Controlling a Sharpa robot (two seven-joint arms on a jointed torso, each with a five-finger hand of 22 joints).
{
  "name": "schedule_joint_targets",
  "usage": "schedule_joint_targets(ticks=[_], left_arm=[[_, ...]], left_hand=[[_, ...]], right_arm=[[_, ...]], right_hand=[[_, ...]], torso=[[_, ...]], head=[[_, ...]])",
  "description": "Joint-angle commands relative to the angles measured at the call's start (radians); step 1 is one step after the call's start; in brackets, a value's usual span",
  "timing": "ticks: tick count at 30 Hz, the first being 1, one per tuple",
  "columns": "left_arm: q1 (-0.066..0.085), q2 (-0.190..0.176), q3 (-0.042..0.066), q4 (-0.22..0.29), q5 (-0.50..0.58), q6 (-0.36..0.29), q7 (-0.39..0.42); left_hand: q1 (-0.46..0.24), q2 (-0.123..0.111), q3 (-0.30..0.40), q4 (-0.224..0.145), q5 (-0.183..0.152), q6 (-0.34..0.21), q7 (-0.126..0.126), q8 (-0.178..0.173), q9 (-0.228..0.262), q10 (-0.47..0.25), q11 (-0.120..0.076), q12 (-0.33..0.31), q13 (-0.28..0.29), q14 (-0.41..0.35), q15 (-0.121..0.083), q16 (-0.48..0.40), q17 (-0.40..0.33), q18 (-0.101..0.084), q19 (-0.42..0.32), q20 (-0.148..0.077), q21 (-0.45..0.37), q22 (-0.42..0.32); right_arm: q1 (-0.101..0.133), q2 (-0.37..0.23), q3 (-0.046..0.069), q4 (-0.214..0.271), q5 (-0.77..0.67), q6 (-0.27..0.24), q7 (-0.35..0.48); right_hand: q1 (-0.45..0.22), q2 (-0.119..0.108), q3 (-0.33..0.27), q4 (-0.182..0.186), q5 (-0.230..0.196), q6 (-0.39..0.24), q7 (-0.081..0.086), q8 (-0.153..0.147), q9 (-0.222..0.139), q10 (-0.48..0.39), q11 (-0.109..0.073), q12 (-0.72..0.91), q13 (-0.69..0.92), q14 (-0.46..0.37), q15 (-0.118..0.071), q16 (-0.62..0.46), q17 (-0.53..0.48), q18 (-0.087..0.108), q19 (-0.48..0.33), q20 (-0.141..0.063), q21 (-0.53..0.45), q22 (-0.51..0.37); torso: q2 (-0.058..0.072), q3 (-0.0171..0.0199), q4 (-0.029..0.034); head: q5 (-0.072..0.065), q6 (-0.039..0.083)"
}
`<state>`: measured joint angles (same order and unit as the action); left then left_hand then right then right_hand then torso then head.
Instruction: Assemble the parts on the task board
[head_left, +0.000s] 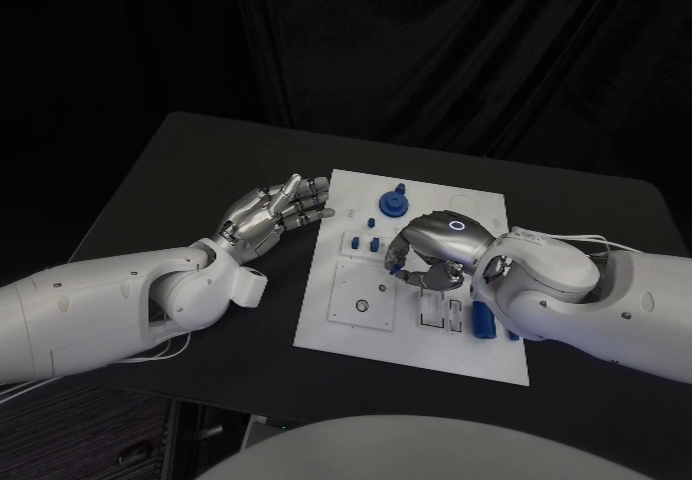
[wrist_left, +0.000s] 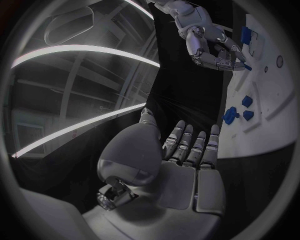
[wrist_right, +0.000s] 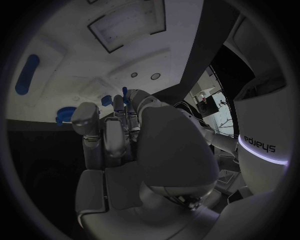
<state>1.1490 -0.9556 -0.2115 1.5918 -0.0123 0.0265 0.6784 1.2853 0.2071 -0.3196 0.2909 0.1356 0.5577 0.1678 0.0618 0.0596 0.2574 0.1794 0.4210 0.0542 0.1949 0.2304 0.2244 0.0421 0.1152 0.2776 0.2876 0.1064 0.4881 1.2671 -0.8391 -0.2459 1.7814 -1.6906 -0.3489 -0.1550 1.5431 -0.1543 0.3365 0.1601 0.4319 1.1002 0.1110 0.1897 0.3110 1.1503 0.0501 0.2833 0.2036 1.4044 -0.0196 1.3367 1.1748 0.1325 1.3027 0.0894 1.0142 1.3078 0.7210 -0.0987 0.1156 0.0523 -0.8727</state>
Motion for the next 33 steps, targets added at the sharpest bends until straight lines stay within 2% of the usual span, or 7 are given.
schedule_joint_targets(ticks=[1, 6, 8, 10, 16, 23, 33], left_arm=[[-0.002, 0.003, 0.001, -0.001, 0.001, 0.018, 0.13], [-0.002, 0.005, 0.001, -0.002, 0.001, 0.018, 0.128], [-0.002, 0.006, 0.001, -0.002, 0.001, 0.018, 0.126], [-0.002, 0.007, 0.001, -0.003, 0.001, 0.019, 0.124], [-0.002, 0.007, 0.001, -0.003, 0.001, 0.021, 0.118], [-0.002, 0.008, 0.001, -0.006, 0.001, 0.027, 0.111], [-0.003, 0.008, 0.001, -0.006, 0.004, 0.029, 0.101]], left_hand=[[0.002, 0.008, -0.002, -0.001, 0.008, 0.007, 0.033, 0.005, 0.001, 0.002, 0.009, 0.001, 0.001, -0.004, -0.002, 0.001, -0.001, 0.014, -0.007, 0.0, 0.002, -0.004], [-0.002, 0.015, -0.002, 0.001, 0.012, 0.008, 0.034, 0.006, 0.002, 0.002, 0.01, 0.001, 0.001, -0.005, -0.002, 0.001, -0.001, 0.014, -0.008, 0.0, 0.002, -0.005], [-0.005, 0.021, -0.002, 0.001, 0.02, 0.01, 0.035, 0.006, 0.002, 0.002, 0.011, 0.002, 0.001, -0.005, -0.002, 0.002, -0.001, 0.014, -0.009, 0.0, 0.002, -0.006], [-0.006, 0.029, -0.003, 0.0, 0.044, 0.012, 0.037, 0.007, 0.002, 0.003, 0.014, 0.003, 0.001, -0.005, -0.002, 0.003, 0.0, 0.014, -0.01, 0.0, 0.003, -0.008], [-0.007, 0.039, -0.002, 0.001, 0.062, 0.015, 0.038, 0.009, 0.003, 0.003, 0.015, 0.004, 0.001, -0.006, -0.002, 0.004, 0.0, 0.015, -0.01, 0.0, 0.003, -0.01], [-0.008, 0.047, -0.001, 0.001, 0.071, 0.019, 0.04, 0.01, 0.003, 0.002, 0.018, 0.004, 0.001, -0.007, -0.003, 0.004, -0.001, 0.015, -0.012, 0.0, 0.003, -0.012], [-0.009, 0.051, -0.001, 0.001, 0.079, 0.023, 0.041, 0.011, 0.004, 0.004, 0.02, 0.005, 0.002, -0.007, -0.003, 0.005, 0.0, 0.015, -0.013, 0.0, 0.003, -0.014]], right_arm=[[-0.005, 0.005, 0.0, -0.001, -0.016, 0.017, -0.011], [-0.012, 0.009, 0.0, -0.001, -0.016, 0.024, -0.013], [-0.016, 0.01, 0.0, 0.001, -0.016, 0.024, -0.014], [-0.021, 0.011, 0.0, 0.001, -0.016, 0.026, -0.015], [-0.028, 0.016, 0.001, -0.001, -0.016, 0.03, -0.018], [-0.037, 0.023, 0.001, -0.001, -0.016, 0.028, -0.016], [-0.042, 0.034, 0.001, -0.002, -0.016, 0.022, -0.012]], right_hand=[[-0.001, 0.003, 0.0, -0.006, -0.003, -0.004, 0.003, -0.003, 0.001, 0.002, 0.003, -0.007, 0.0, 0.003, 0.003, 0.0, -0.002, -0.018, 0.002, 0.001, -0.006, 0.111], [-0.001, 0.003, 0.0, -0.006, -0.003, -0.004, 0.003, -0.003, 0.001, 0.002, 0.003, -0.007, 0.0, 0.003, 0.003, 0.0, -0.002, -0.018, 0.002, 0.001, -0.006, 0.111], [0.001, 0.004, 0.0, -0.007, -0.004, -0.004, 0.003, -0.003, 0.001, 0.002, 0.004, -0.008, 0.0, 0.002, 0.003, -0.001, -0.005, -0.018, 0.001, 0.001, -0.009, 0.111], [0.001, 0.004, 0.0, -0.007, -0.004, -0.004, 0.003, -0.004, 0.0, 0.001, 0.004, -0.009, 0.0, 0.002, 0.004, -0.002, -0.006, -0.017, 0.0, 0.001, -0.011, 0.11], [0.001, 0.003, 0.0, -0.008, -0.005, -0.006, 0.005, -0.006, 0.0, 0.0, 0.005, -0.012, -0.001, 0.0, 0.005, -0.004, -0.009, -0.017, -0.002, 0.001, -0.015, 0.109], [0.001, 0.003, 0.0, -0.008, -0.005, -0.007, 0.005, -0.007, 0.0, 0.0, 0.006, -0.012, -0.002, 0.0, 0.005, -0.004, -0.009, -0.016, -0.003, 0.002, -0.017, 0.109], [0.002, 0.004, 0.001, -0.009, -0.005, -0.006, 0.005, -0.008, 0.0, 0.0, 0.006, -0.013, -0.002, 0.0, 0.005, -0.004, -0.008, -0.016, -0.003, 0.002, -0.017, 0.109]], torso=[[0.001, -0.0002, -0.0002], [0.002, 0.0004, -0.0004], [0.001, 0.0008, -0.0001], [0.001, 0.0005, -0.0005], [0.0, 0.0003, -0.0019], [0.001, -0.0002, 0.0009], [0.001, 0.0001, -0.0012]], head=[[0.001, 0.0], [0.005, 0.0], [0.009, 0.0], [0.01, 0.0], [0.014, 0.0], [0.011, 0.0], [0.017, 0.0]])
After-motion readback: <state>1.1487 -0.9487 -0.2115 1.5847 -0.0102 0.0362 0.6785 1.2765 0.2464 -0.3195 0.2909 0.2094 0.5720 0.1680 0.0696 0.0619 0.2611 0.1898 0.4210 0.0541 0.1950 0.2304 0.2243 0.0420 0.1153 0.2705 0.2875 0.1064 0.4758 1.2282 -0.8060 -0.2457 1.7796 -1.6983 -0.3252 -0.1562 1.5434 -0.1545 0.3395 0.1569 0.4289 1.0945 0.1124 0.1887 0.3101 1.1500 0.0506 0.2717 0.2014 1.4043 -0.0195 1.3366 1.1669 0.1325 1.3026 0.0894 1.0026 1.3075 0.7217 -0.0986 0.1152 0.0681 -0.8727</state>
